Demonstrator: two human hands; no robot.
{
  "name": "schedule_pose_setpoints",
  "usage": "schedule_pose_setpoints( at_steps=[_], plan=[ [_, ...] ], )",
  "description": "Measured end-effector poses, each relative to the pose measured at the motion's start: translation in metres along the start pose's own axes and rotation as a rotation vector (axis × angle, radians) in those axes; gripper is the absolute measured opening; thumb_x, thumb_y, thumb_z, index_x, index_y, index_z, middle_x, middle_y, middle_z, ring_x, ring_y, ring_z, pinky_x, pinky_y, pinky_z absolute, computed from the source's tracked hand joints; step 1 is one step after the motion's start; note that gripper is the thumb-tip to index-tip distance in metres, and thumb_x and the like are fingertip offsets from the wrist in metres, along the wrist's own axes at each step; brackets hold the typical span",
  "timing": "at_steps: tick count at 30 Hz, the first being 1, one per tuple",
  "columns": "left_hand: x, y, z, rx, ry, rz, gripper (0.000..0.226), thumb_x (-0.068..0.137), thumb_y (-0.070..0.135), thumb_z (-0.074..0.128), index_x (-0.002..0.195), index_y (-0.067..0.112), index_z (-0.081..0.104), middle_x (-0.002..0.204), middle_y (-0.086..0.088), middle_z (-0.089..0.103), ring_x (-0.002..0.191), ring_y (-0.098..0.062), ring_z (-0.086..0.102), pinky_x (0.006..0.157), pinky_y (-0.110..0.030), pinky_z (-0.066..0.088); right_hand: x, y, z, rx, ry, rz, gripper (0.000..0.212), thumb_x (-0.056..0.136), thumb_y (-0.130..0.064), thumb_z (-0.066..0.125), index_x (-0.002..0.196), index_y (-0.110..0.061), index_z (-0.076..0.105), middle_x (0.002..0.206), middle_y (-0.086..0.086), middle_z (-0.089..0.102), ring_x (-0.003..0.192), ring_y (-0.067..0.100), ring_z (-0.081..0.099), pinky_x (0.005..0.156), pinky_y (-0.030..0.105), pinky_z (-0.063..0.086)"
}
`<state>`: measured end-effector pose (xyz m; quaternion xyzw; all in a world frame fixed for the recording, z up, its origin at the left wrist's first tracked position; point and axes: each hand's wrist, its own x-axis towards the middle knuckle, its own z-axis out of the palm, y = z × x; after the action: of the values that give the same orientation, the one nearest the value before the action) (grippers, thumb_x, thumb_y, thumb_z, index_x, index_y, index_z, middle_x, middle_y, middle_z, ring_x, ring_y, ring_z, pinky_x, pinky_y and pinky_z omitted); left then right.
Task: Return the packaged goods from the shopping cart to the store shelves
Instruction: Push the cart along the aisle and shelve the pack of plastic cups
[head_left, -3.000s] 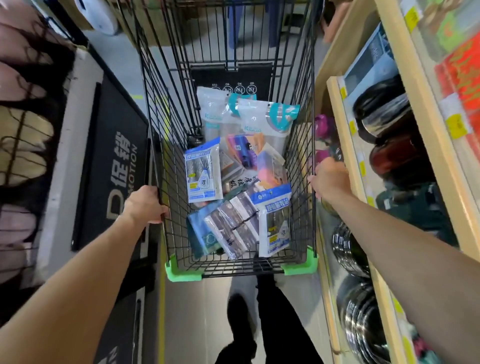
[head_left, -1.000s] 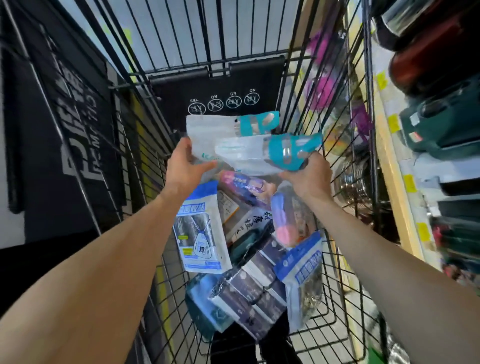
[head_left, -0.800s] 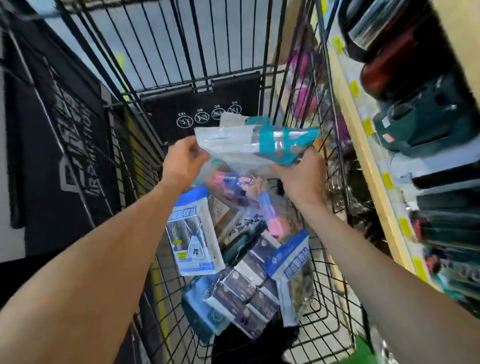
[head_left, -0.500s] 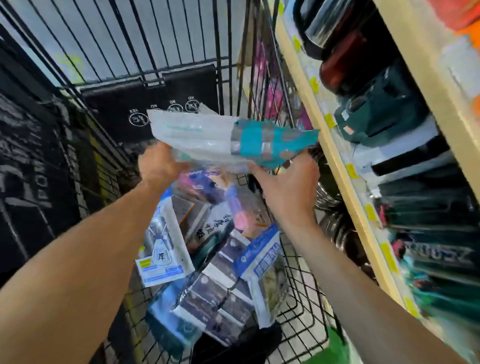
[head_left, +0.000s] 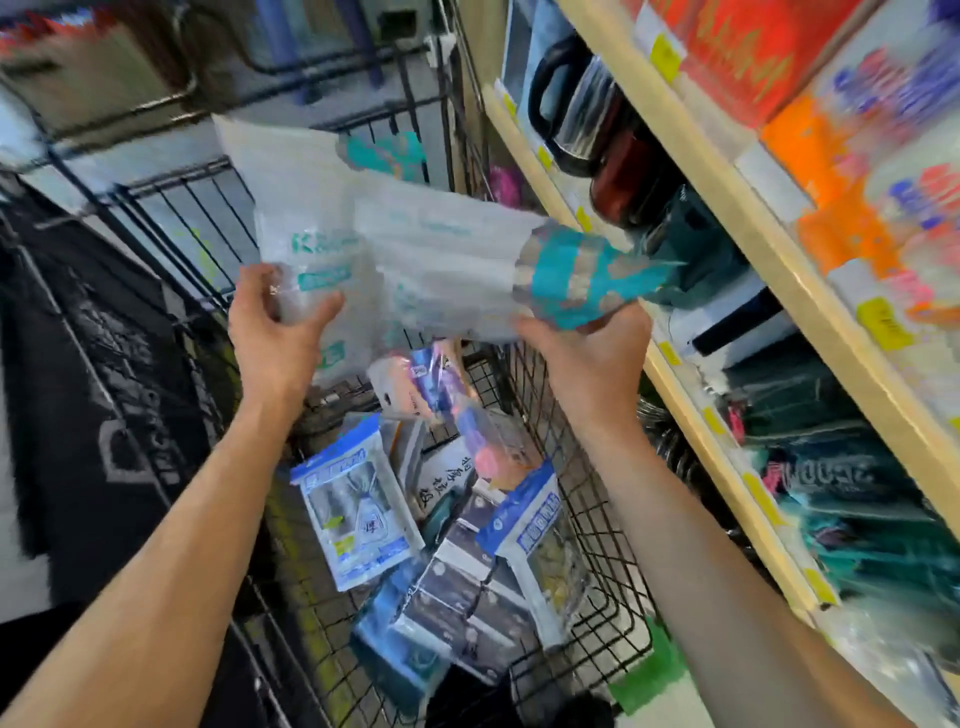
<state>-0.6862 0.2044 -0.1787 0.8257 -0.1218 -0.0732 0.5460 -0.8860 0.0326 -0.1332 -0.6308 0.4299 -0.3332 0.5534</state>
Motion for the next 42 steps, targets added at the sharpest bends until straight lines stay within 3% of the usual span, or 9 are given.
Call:
schedule_pose_setpoints(
  at_steps=[3,9,15,21,27,31,35,40,42],
  plan=[
    [-0.021,0.044,-0.013,-0.157,0.005,0.037,0.037,0.074,0.013,0.082,0.097,0.024,0.056,0.096,0.0,0.068,0.084,-0.004,0.066,0.086,-0.037,0.056,-0.008,-0.035,-0.029,0.148,0.023,-0.006,0.038,0.065,-0.007,0.087,0.097,-0.008,0.067,0.086,0.001,0.072,0.075,0.012,0.068,0.072,0.027,0.055],
    [-0.077,0.11,-0.024,-0.231,-0.281,0.018,0.054,0.065,0.032,0.086,0.108,0.006,0.064,0.111,-0.02,0.07,0.094,-0.027,0.064,0.091,-0.062,0.049,-0.057,-0.079,-0.114,0.227,0.069,0.053,0.032,0.07,0.004,0.083,0.091,-0.016,0.07,0.078,-0.013,0.074,0.071,-0.004,0.066,0.068,0.017,0.053],
    [-0.163,0.168,0.018,-0.125,-0.613,0.082,0.068,0.059,0.042,0.089,0.114,0.01,0.063,0.106,-0.021,0.071,0.092,-0.025,0.062,0.092,-0.06,0.049,-0.139,-0.077,-0.223,0.278,0.239,0.104,0.031,0.066,0.002,0.087,0.085,-0.018,0.073,0.078,-0.009,0.076,0.072,0.004,0.067,0.067,0.022,0.055],
    [-0.26,0.225,0.096,-0.127,-0.879,0.121,0.041,0.08,0.014,0.08,0.117,0.011,0.064,0.119,-0.008,0.071,0.113,-0.029,0.066,0.1,-0.047,0.051,-0.205,-0.058,-0.326,0.328,0.466,0.263,0.026,0.068,-0.006,0.087,0.089,-0.016,0.074,0.082,-0.007,0.078,0.077,0.011,0.075,0.075,0.033,0.062],
    [-0.31,0.257,0.169,-0.062,-1.079,0.093,0.044,0.082,0.032,0.078,0.117,0.01,0.062,0.112,0.003,0.07,0.103,-0.012,0.066,0.087,-0.018,0.052,-0.238,-0.047,-0.394,0.371,0.698,0.43,0.028,0.063,-0.021,0.092,0.082,-0.019,0.071,0.079,-0.004,0.077,0.078,0.02,0.076,0.074,0.038,0.063],
    [-0.314,0.267,0.212,-0.108,-1.148,0.007,0.055,0.076,0.034,0.08,0.122,0.009,0.064,0.119,-0.01,0.071,0.112,-0.029,0.067,0.099,-0.048,0.052,-0.245,-0.041,-0.418,0.326,0.756,0.402,0.024,0.065,-0.019,0.091,0.076,-0.02,0.069,0.08,0.001,0.075,0.07,0.016,0.07,0.064,0.029,0.057],
    [-0.303,0.283,0.251,-0.206,-1.267,-0.081,0.088,0.076,0.035,0.082,0.147,0.007,0.038,0.14,-0.017,0.056,0.129,-0.031,0.055,0.108,-0.052,0.042,-0.237,-0.03,-0.428,0.281,0.844,0.408,0.029,0.064,-0.023,0.091,0.086,-0.015,0.074,0.076,-0.002,0.073,0.059,0.008,0.063,0.055,0.023,0.045],
    [-0.287,0.298,0.289,-0.268,-1.289,-0.096,0.075,0.084,0.021,0.076,0.145,0.006,0.036,0.14,-0.008,0.053,0.127,-0.019,0.052,0.112,-0.041,0.037,-0.22,-0.015,-0.428,0.287,0.925,0.353,0.023,0.065,-0.023,0.091,0.077,-0.017,0.072,0.07,-0.005,0.067,0.057,0.007,0.058,0.056,0.024,0.045],
    [-0.28,0.303,0.302,-0.279,-1.306,-0.04,0.046,0.085,0.015,0.074,0.125,0.011,0.051,0.128,-0.008,0.058,0.116,-0.018,0.057,0.111,-0.041,0.038,-0.211,-0.012,-0.422,0.325,0.949,0.343,0.025,0.065,-0.022,0.091,0.08,-0.015,0.072,0.075,-0.002,0.069,0.058,0.007,0.06,0.054,0.022,0.047]
  ],
)
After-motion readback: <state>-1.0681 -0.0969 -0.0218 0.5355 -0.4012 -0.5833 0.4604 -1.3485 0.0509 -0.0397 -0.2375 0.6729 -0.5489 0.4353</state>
